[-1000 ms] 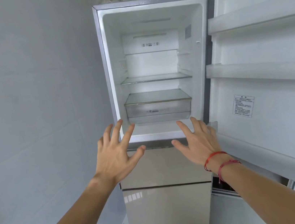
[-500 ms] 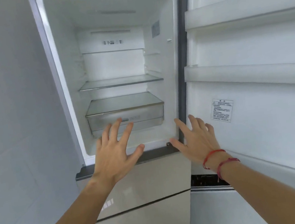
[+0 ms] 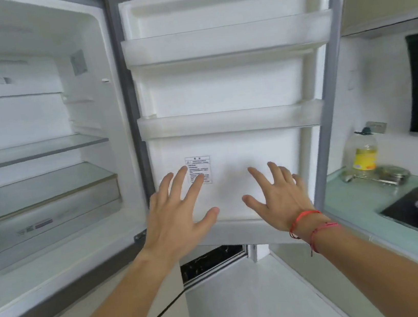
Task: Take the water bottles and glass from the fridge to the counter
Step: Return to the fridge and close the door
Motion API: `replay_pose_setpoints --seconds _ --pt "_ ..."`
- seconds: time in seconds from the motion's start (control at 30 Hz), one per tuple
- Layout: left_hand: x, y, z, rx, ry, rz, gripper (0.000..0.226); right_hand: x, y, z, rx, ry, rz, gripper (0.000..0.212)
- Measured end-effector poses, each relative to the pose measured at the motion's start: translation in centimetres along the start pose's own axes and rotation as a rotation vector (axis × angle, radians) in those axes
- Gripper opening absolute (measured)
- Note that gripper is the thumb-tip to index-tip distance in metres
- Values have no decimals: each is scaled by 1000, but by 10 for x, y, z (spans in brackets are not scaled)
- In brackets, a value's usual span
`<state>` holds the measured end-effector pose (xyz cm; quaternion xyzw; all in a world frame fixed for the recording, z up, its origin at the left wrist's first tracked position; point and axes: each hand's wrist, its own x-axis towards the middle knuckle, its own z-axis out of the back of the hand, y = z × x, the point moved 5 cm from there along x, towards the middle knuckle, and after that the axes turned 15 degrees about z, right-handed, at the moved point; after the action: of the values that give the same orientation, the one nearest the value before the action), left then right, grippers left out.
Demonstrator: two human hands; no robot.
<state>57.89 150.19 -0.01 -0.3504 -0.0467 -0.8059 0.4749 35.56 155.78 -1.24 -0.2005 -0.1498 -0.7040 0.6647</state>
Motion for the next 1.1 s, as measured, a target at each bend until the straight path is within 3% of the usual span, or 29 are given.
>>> replay_pose_setpoints --seconds 0.3,0.57,0.9,1.1 --pt "26 -129 -44 -61 69 -271 71 -65 -106 41 -117 -5 -273 70" --pt "37 -200 -62 -44 34 -462 67 -78 -144 47 -97 -23 -342 72" --pt "63 -311 -78 26 -24 -772 51 -61 -181 9 324 3 -441 71" --pt "107 -366 -114 353 0 -730 44 -39 -207 -26 677 -83 -518 105"
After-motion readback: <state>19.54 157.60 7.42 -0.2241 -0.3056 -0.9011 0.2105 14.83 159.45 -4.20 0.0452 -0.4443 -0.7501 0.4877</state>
